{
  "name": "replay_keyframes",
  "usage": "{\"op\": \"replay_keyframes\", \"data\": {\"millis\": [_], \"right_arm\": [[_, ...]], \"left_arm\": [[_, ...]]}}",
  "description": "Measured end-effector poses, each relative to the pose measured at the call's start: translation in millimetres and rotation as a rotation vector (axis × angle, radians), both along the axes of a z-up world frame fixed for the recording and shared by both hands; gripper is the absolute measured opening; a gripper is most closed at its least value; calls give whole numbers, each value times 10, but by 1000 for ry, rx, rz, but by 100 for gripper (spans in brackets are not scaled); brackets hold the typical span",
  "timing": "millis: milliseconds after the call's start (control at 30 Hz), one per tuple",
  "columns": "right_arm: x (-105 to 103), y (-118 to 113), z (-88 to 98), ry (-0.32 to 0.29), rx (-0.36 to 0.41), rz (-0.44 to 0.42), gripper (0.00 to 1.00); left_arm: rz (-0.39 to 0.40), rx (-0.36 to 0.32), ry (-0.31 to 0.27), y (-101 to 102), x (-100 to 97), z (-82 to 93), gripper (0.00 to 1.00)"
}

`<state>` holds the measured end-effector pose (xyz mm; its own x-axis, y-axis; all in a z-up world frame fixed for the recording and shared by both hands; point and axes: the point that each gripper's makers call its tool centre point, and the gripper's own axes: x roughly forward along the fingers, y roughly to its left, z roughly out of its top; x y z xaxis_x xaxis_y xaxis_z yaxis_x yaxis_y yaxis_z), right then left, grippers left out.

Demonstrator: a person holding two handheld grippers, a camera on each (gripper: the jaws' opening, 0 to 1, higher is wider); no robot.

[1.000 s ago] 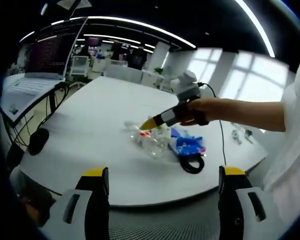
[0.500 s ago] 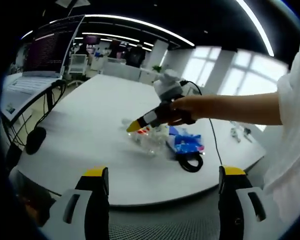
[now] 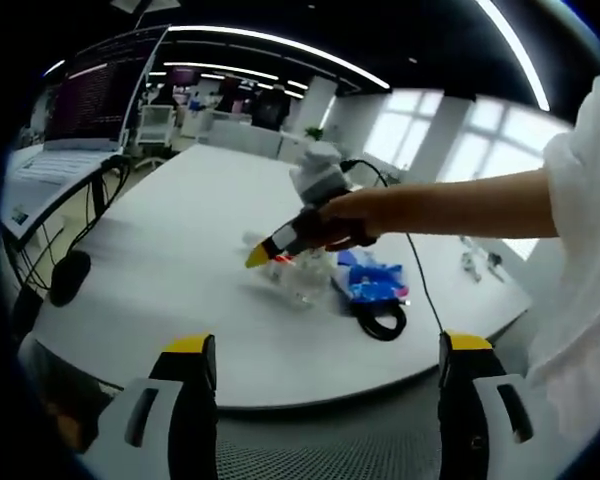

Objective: Arrange the tabletop items into an orderly group along one side of the table until the central work area is clear of visible clutter.

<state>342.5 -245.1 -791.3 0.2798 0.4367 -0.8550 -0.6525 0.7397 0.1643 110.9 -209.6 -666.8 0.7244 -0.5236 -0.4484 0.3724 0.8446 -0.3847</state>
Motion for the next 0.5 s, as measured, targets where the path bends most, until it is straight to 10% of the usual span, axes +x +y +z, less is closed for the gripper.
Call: {"op": "replay_keyframes", "data": {"millis": [500], "right_arm": [[-13, -94, -113, -48, -100, -8, 48]], "left_arm": [[-15, 7, -3, 10, 1, -32, 90]]}}
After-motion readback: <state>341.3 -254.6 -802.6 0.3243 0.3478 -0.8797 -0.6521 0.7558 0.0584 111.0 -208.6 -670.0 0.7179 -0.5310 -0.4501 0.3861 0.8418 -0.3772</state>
